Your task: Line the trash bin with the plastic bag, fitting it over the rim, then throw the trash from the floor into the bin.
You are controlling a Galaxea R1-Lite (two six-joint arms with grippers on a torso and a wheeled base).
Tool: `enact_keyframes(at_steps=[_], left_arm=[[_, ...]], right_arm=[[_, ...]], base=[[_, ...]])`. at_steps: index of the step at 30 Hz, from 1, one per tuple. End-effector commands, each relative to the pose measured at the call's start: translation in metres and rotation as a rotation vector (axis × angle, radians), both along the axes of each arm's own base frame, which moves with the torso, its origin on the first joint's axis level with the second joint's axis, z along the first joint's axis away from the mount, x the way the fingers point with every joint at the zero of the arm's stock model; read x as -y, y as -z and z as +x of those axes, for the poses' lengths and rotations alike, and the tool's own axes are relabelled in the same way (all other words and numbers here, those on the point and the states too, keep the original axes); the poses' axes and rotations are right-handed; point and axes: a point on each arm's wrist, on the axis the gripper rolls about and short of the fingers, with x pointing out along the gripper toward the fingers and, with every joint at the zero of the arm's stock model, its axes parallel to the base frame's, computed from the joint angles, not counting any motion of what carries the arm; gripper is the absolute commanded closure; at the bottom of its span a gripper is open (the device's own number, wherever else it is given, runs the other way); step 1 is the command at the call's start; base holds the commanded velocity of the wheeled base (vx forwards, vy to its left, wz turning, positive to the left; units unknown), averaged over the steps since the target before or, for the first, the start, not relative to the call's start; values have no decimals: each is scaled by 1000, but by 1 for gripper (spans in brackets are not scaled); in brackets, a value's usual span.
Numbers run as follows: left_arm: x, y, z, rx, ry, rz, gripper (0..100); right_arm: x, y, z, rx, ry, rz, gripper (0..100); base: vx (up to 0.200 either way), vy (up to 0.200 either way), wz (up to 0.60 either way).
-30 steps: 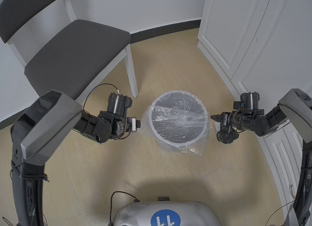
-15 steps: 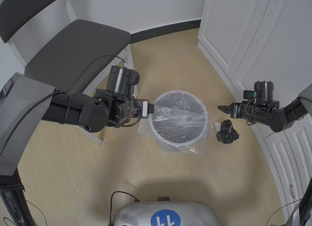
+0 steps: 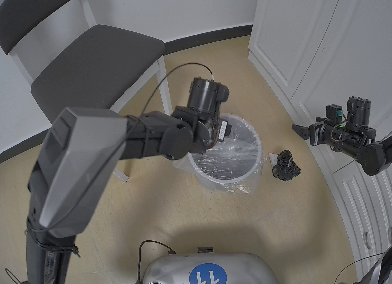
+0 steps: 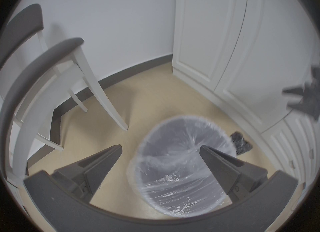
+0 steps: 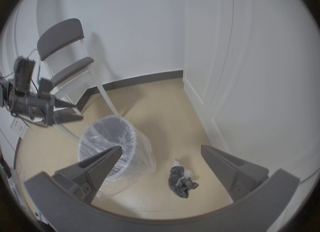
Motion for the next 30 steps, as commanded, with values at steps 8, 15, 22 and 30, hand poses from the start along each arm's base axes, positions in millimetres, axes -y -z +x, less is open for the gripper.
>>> enact_keyframes(at_steps=[8, 15, 22, 30], left_arm=[[40, 94, 16, -4, -16, 92, 0], [38, 79, 25, 101, -52, -48, 0], [30, 96, 36, 126, -155, -18, 0], [26, 105, 45, 236, -230, 37, 0]], right_arm=[[21, -31, -46, 132, 44, -37, 0], [21, -29, -50, 164, 18, -82, 0], [21, -22, -43, 144, 15, -84, 0], [19, -18, -43, 133, 10, -88, 0]], base=[[0, 0, 0], [0, 0, 0], [0, 0, 0], [0, 0, 0]])
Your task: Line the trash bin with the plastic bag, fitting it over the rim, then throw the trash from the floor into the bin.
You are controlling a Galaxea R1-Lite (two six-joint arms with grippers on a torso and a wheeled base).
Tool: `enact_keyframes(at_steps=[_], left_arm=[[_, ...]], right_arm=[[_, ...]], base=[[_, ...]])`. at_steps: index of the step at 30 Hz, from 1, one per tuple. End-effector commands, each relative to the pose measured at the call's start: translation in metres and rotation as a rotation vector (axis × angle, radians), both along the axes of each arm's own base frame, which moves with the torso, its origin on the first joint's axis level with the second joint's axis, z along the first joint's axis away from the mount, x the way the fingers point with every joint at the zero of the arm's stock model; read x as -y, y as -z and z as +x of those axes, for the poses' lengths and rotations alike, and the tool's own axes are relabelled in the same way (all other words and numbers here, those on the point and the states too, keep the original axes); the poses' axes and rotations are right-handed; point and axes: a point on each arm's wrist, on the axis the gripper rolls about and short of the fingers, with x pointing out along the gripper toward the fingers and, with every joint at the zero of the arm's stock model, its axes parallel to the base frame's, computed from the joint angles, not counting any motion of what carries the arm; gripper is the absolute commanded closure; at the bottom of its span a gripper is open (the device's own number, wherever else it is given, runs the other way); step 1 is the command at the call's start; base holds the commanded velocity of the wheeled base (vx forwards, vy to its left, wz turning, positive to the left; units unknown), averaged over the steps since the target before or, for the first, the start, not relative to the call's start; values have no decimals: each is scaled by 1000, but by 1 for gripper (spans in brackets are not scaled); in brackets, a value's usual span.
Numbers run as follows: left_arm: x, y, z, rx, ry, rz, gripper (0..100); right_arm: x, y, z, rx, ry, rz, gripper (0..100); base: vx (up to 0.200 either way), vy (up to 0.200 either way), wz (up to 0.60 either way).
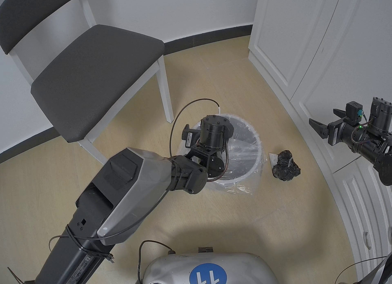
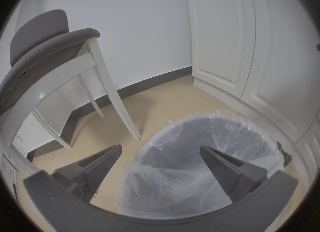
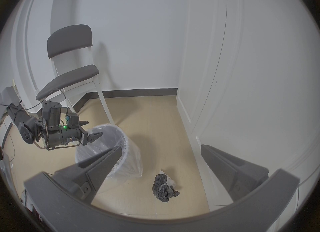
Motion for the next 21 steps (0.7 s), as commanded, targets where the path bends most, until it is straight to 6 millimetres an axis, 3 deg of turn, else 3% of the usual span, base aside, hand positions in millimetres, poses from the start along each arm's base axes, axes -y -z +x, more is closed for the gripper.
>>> enact_keyframes(at_steps=[1, 2, 3, 6, 7, 8, 11, 17, 21], left_arm=[[-1, 15, 2, -24, -13, 42, 0], [-1, 15, 2, -24, -13, 42, 0], [3, -9, -9, -59, 5, 69, 0], [7, -33, -35, -149, 44, 136, 0], [7, -33, -35, -149, 44, 136, 0], [11, -44, -51, -188, 69, 163, 0], [15, -50, -68, -241, 91, 192, 0], [10, -36, -89, -344, 115, 242, 0], [-6, -8, -104, -456, 141, 286, 0]], right_arm=[[-1, 4, 1, -14, -4, -4, 0], [-1, 4, 1, -14, -4, -4, 0], [0, 5, 1, -13, -3, -22, 0], [1, 6, 0, -16, -4, -31, 0], [1, 6, 0, -16, -4, -31, 0], [0, 8, 0, -21, -15, -35, 0], [0, 10, 1, -29, -23, -36, 0], [3, 11, 1, -33, -17, -37, 0], [7, 12, 1, -33, -12, -49, 0]], base=[[0, 0, 0], [0, 0, 0], [0, 0, 0], [0, 0, 0], [0, 0, 0], [0, 0, 0], [0, 0, 0], [0, 0, 0], [0, 0, 0]])
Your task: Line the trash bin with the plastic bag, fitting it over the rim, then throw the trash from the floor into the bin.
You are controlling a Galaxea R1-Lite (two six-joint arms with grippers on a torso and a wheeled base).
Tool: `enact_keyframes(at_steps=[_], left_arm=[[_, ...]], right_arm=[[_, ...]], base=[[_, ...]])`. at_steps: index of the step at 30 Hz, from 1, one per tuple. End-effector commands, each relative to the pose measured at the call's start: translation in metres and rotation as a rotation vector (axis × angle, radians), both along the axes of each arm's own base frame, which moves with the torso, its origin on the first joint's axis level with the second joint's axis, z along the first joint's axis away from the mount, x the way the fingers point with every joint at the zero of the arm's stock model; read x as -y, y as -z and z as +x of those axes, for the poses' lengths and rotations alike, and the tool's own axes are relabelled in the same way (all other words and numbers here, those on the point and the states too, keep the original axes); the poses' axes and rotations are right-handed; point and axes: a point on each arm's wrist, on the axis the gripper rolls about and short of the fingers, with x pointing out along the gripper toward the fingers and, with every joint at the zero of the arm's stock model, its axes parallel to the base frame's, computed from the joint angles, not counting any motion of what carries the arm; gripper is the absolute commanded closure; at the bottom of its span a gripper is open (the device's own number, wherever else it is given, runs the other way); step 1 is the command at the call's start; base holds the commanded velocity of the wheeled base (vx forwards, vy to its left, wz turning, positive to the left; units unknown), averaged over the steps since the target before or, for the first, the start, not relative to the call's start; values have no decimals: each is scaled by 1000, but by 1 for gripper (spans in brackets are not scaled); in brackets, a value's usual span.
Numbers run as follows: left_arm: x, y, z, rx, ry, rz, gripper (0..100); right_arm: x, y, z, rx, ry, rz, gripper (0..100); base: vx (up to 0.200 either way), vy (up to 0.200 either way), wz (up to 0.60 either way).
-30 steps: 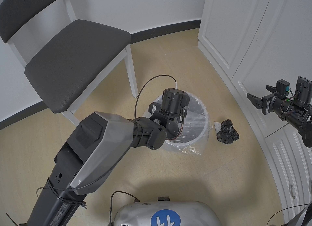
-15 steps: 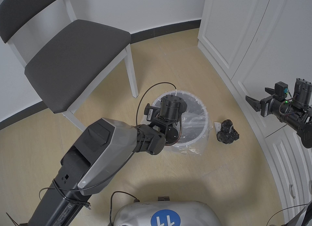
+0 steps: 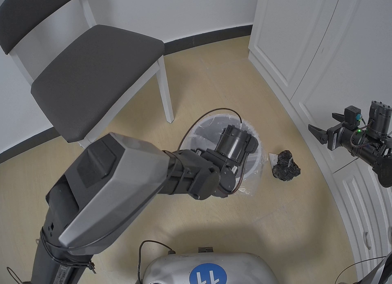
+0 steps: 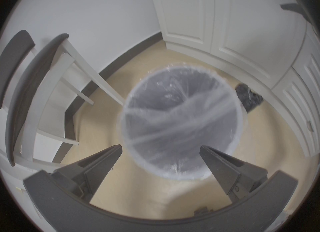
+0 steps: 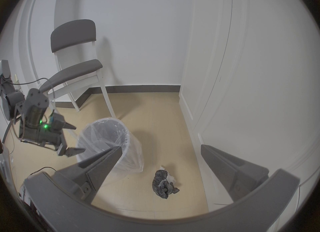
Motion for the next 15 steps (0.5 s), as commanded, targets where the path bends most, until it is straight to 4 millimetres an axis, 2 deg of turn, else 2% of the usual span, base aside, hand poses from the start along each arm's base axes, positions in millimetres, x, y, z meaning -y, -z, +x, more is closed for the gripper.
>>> enact_keyframes(at_steps=[1, 4, 8, 10, 15], left_arm=[[-16, 7, -23, -91, 23, 21, 0], [-20, 9, -23, -105, 18, -11, 0], [-15, -8, -12, -25, 20, -149, 0], [-15, -15, -12, -21, 63, -189, 0], [-14, -11, -15, -64, 137, -181, 0]], right_arm=[[5, 3, 0, -9, 4, -14, 0], [7, 3, 1, -6, -5, -19, 0], [7, 2, 1, -1, -8, -18, 0], [7, 2, 1, -3, -8, -18, 0], [7, 3, 2, -6, -8, -18, 0]], base=[[0, 0, 0], [0, 0, 0], [0, 0, 0], [0, 0, 0], [0, 0, 0]])
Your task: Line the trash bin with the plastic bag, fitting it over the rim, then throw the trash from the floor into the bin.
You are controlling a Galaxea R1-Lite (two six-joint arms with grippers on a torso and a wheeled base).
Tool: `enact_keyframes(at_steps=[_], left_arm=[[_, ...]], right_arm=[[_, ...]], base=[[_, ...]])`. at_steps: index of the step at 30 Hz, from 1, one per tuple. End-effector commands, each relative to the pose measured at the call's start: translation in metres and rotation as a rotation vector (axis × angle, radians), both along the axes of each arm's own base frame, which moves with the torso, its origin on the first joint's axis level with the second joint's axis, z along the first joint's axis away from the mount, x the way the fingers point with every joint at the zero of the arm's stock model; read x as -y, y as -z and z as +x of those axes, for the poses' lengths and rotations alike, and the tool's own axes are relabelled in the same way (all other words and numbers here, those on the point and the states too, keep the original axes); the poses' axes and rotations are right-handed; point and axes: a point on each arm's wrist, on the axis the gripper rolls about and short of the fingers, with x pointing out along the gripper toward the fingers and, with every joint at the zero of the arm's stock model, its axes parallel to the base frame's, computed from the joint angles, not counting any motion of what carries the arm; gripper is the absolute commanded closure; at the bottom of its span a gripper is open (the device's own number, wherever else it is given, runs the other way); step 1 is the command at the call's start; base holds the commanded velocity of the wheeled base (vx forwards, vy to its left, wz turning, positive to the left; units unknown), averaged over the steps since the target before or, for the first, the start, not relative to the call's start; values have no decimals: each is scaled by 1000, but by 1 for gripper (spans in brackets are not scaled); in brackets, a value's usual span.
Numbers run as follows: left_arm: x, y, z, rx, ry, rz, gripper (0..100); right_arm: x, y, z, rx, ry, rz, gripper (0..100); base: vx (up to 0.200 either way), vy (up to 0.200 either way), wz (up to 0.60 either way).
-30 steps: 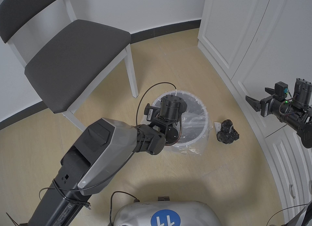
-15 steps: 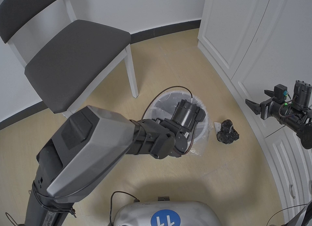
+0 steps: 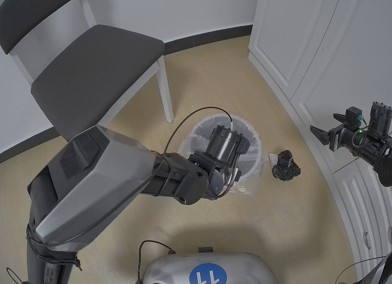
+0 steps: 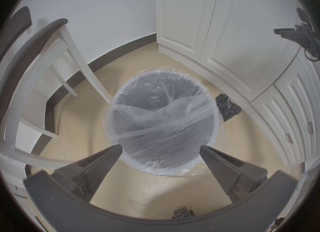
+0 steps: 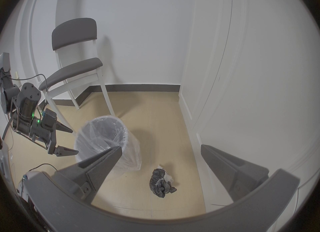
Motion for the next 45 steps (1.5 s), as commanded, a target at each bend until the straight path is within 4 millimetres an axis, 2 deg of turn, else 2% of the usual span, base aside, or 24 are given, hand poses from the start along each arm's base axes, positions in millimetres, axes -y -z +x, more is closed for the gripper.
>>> enact_keyframes(at_steps=[1, 3, 5, 10, 13, 19, 28, 29, 34, 39, 41, 42, 45], left_arm=[[-1, -3, -1, 0, 32, 6, 0], [0, 1, 0, 0, 42, 21, 0], [2, 14, 5, -11, 60, 54, 0], [5, 27, 13, -31, 84, 45, 0], [8, 41, 31, -25, 63, 29, 0], [5, 49, 51, -9, 37, 14, 0], [7, 49, 51, -9, 45, 6, 0], [7, 49, 50, -10, 49, 5, 100], [7, 43, 50, 0, 40, -6, 100], [6, 24, 45, 23, 42, -25, 100], [6, 23, 44, 24, 42, -27, 100], [5, 16, 38, 21, 46, -33, 100], [5, 11, 30, 13, 51, -35, 100]], right_arm=[[0, 2, 1, -5, -3, 0, 0], [0, 2, 1, -5, -1, 0, 0], [0, 2, 1, -5, 1, 0, 0], [1, 3, 3, -10, 2, 0, 0], [3, 4, 5, -11, 10, -1, 0], [6, 3, 7, -9, 22, 1, 0], [8, 6, 13, -15, 33, 2, 0], [7, 6, 13, -15, 32, 2, 0], [8, 6, 13, -17, 33, 2, 0], [8, 8, 15, -21, 33, 2, 0], [8, 8, 15, -21, 33, 2, 0], [8, 6, 15, -17, 33, 2, 0], [8, 6, 15, -17, 35, 2, 0]], base=[[0, 0, 0], [0, 0, 0], [0, 0, 0], [0, 0, 0], [0, 0, 0], [0, 0, 0], [0, 0, 0], [0, 0, 0], [0, 0, 0], [0, 0, 0], [0, 0, 0], [0, 0, 0], [0, 0, 0]])
